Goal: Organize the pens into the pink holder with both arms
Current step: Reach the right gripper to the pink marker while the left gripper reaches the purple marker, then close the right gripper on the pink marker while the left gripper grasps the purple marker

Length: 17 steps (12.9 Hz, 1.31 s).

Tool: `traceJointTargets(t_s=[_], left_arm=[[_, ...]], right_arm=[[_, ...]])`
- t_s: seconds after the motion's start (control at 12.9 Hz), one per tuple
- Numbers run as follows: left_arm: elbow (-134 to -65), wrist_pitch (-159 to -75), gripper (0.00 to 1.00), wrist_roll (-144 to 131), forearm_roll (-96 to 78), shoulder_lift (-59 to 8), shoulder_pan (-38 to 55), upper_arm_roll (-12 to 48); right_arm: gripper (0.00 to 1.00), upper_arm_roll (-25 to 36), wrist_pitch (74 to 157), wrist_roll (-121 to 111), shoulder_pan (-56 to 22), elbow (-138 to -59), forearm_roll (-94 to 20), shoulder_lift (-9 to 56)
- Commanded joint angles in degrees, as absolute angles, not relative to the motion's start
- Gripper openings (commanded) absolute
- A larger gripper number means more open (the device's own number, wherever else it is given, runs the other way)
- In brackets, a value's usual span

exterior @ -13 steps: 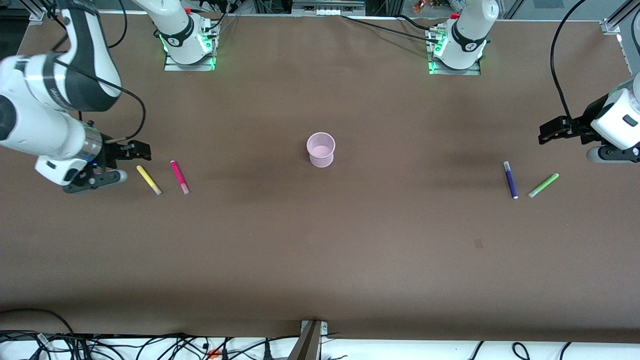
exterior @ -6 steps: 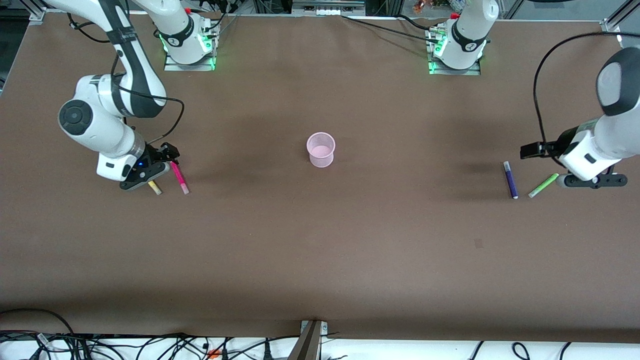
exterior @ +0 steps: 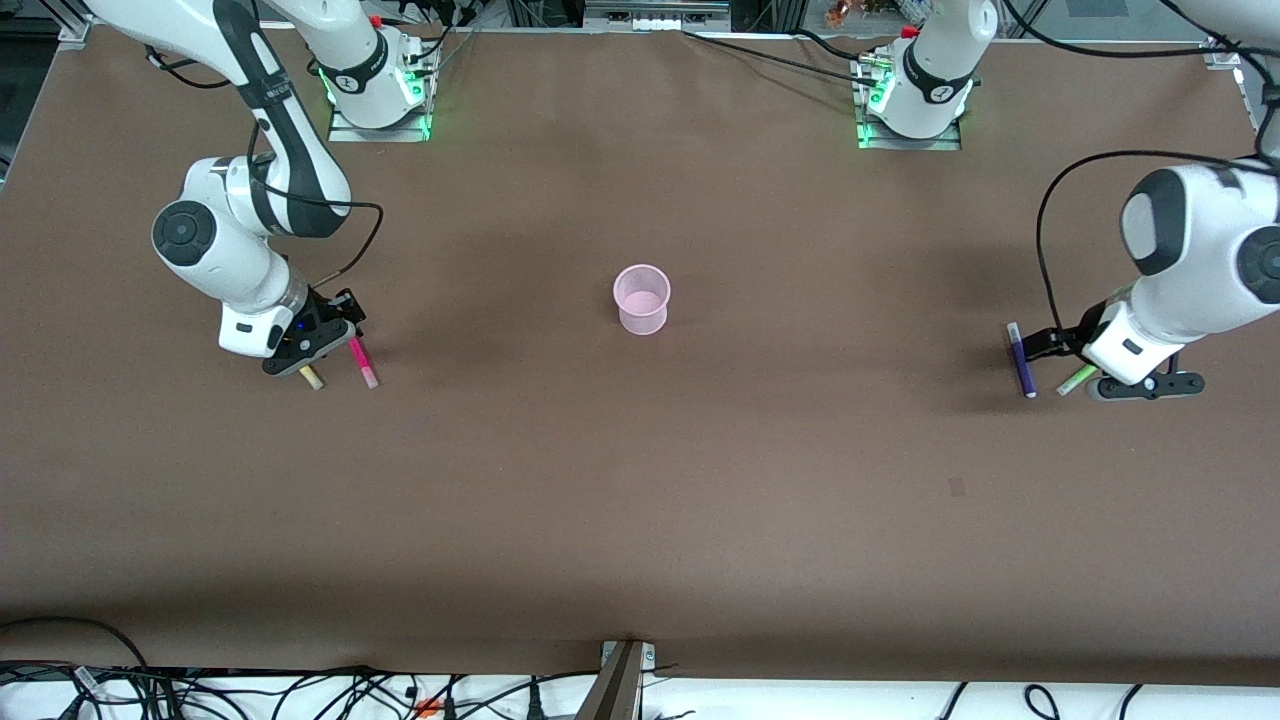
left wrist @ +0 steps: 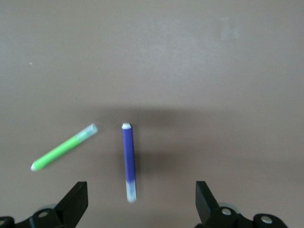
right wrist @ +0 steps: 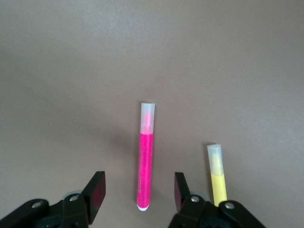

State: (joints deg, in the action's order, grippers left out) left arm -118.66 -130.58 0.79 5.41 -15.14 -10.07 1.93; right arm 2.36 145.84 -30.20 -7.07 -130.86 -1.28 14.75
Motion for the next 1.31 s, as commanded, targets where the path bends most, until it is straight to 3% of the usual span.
traceJointTargets(t_s=[0.0, 0.54, 0.62, 0.7, 0.77, 0.85, 0.93, 1.01, 1.24], left_arm=[[-123.39, -144.18, 1.00, 2.98, 7.55, -20.54, -11.24, 2.11], [-123.49, -153.89, 1.00, 11.16, 7.91, -28.29, -14.59, 2.20], [-123.49, -154.42, 0.93, 11.16, 7.91, -28.82, -14.59, 2.20], [-123.40, -154.51, 0.80, 11.16, 7.91, -28.83, -14.59, 2.20], [-123.40, -154.51, 0.61, 11.42, 7.91, -28.83, -14.59, 2.20], [-123.31, -154.51, 0.28, 11.60, 7.91, -29.09, -14.59, 2.20], [-123.22, -154.51, 0.09, 11.60, 7.91, -29.35, -14.59, 2.20], [-123.22, -154.42, 0.00, 11.60, 7.91, -29.36, -14.59, 2.20], [-123.05, -153.90, 0.00, 11.60, 7.91, -29.36, -14.59, 2.20]], right_arm=[[0.67, 2.29, 148.79, -30.85, -6.94, -131.57, -1.05, 16.60], [0.54, 2.64, 151.44, -30.41, -6.94, -132.19, -1.05, 18.54], [0.54, 2.72, 151.44, -30.32, -6.86, -132.19, -1.14, 18.72], [0.54, 2.81, 151.44, -30.24, -6.77, -132.19, -1.14, 19.16], [0.55, 2.81, 151.44, -30.06, -6.51, -132.19, -1.14, 19.51], [0.65, 2.90, 151.26, -29.97, -6.33, -132.10, -1.32, 20.12], [0.67, 2.90, 151.00, -29.80, -6.15, -132.10, -1.32, 20.39], [0.67, 2.90, 150.91, -29.79, -6.15, -132.10, -1.41, 20.48], [0.60, 2.99, 150.91, -29.71, -6.15, -132.54, -1.32, 20.48]])
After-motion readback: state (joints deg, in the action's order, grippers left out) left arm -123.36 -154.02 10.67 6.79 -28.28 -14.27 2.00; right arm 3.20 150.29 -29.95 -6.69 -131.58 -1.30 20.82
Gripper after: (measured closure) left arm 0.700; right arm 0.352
